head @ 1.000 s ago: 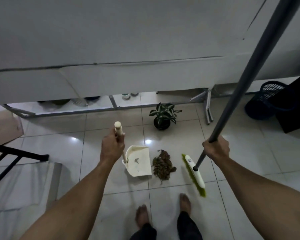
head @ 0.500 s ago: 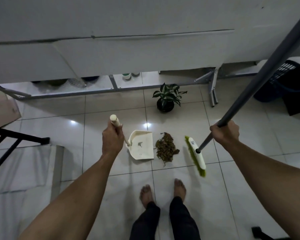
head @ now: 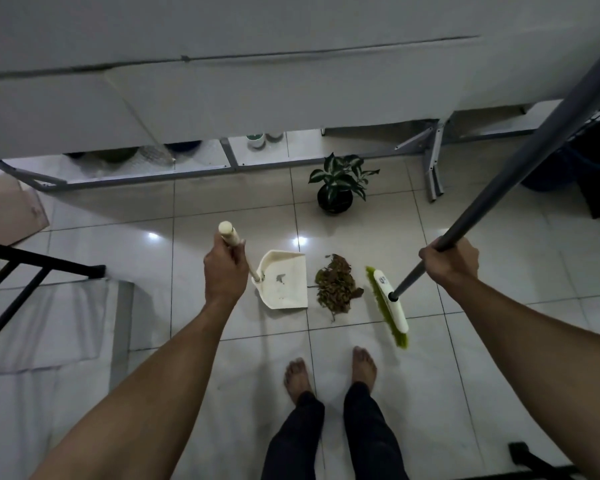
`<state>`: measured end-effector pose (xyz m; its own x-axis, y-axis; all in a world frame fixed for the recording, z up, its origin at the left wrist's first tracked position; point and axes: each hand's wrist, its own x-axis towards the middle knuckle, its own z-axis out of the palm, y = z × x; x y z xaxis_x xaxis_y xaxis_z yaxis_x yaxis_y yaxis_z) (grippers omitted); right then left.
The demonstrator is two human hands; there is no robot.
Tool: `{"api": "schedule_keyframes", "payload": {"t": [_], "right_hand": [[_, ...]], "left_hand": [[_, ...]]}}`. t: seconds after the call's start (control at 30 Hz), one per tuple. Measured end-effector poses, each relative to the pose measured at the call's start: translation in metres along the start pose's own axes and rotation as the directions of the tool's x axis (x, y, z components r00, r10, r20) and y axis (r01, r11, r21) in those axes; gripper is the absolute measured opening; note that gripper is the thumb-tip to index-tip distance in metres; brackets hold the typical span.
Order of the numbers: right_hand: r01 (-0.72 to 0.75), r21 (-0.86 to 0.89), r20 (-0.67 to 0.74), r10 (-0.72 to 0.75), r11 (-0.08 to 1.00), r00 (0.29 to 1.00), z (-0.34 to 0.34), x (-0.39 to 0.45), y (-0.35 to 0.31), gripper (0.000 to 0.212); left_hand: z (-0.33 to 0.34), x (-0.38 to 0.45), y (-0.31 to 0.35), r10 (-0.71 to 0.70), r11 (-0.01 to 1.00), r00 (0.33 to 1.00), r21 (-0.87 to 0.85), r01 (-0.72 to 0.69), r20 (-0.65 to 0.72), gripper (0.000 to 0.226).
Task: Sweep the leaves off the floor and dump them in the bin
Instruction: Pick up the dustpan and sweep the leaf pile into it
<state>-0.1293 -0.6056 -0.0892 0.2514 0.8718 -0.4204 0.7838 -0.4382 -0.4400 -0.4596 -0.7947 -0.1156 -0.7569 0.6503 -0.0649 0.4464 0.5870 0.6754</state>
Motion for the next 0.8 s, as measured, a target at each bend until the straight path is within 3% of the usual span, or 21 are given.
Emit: {"api": "schedule_keyframes", "payload": {"t": [0.27, 0.5, 0.6, 0.8], "right_hand": [[0.008, 0.001, 0.026, -0.008, 1.000, 1.000, 0.004, 0.003, 0.006, 0.016], [-0.033, 0.008, -0.002, 0.033, 0.999, 0.999, 0.004, 0.009, 0.006, 0.020], [-0.024, -0.002, 0.020, 0.024, 1.000, 1.000, 0.009, 0.010, 0.007, 0.023], [0.042, -0.065, 0.027, -0.040, 0.997, 0.999, 0.015, 0.007, -0.001, 0.024]], "left_hand": [[0.012, -0.006, 0.010, -0.045, 0.998, 0.999, -0.044, 0.046, 0.030, 0.023], [-0.011, 0.005, -0.008, -0.152, 0.982, 0.988, -0.112, 0.151, -0.002, 0.039], [-0.012, 0.011, -0.010, -0.215, 0.968, 0.976, -0.138, 0.210, -0.023, 0.035], [-0.005, 0.012, -0.008, -0.207, 0.974, 0.978, -0.090, 0.207, 0.008, 0.023]]}}
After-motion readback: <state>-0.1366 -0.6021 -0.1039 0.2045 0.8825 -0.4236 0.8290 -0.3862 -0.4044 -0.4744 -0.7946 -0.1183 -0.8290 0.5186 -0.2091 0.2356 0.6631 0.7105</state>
